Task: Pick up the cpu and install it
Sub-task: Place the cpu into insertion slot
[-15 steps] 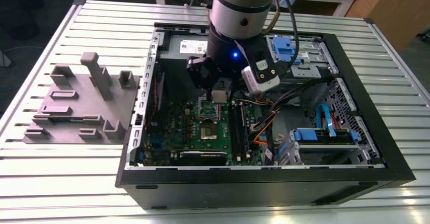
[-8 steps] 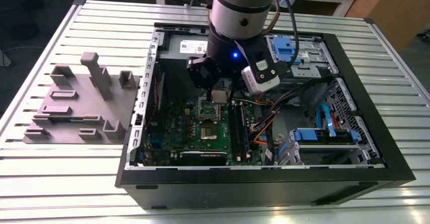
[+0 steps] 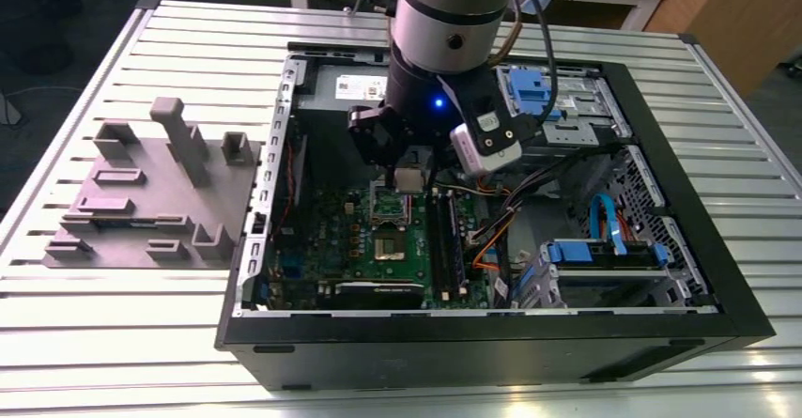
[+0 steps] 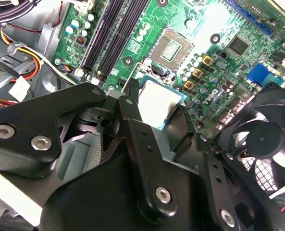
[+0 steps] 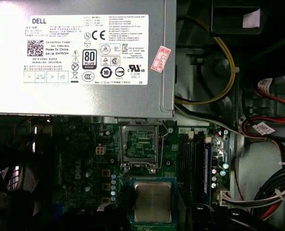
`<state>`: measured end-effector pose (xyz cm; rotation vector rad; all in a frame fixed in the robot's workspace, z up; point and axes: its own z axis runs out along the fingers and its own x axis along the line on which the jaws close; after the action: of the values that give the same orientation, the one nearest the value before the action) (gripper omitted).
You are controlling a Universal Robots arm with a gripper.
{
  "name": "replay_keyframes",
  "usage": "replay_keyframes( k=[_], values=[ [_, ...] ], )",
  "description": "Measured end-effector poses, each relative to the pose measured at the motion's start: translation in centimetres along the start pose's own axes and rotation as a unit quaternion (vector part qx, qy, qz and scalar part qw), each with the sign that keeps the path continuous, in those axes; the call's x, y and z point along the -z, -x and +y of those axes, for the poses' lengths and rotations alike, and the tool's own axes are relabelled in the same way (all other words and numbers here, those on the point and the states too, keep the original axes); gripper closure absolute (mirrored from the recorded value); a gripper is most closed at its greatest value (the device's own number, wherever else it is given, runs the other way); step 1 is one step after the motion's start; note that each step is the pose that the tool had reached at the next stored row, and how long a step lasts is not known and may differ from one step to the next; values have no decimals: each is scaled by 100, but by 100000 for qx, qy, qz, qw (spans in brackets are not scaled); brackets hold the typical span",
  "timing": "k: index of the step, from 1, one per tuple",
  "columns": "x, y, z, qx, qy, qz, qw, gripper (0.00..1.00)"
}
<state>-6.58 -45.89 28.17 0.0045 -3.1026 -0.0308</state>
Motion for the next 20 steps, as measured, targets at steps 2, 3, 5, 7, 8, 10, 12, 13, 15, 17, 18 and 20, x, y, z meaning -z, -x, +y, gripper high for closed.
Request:
replay_keyframes(
  k=[2, 3, 5, 7, 8, 10, 12, 13, 15, 17, 18, 20],
  values=[
    [-7, -14, 0, -4, 2, -1, 100000, 53],
    [-15, -22, 0, 2, 1, 1, 100000, 53],
    [-45, -29, -1, 2, -8, 11, 100000, 53],
    [-82, -28, -6, 3, -10, 43, 100000, 53],
    [-99, -27, -15, 3, -16, 58, 100000, 53],
    [-135, -27, -28, -2, -10, 82, 100000, 53],
    [-171, -26, -30, -8, -6, 115, 100000, 53],
    [-189, -26, -30, -7, -6, 156, 100000, 53],
    [-215, -26, -31, 2, -6, 226, 100000, 53],
    [-239, -26, -31, 3, -9, 255, 100000, 53],
    [-250, -26, -31, -2, -8, 271, 100000, 53],
    [-261, -26, -32, -7, -13, 304, 100000, 53]
  ],
)
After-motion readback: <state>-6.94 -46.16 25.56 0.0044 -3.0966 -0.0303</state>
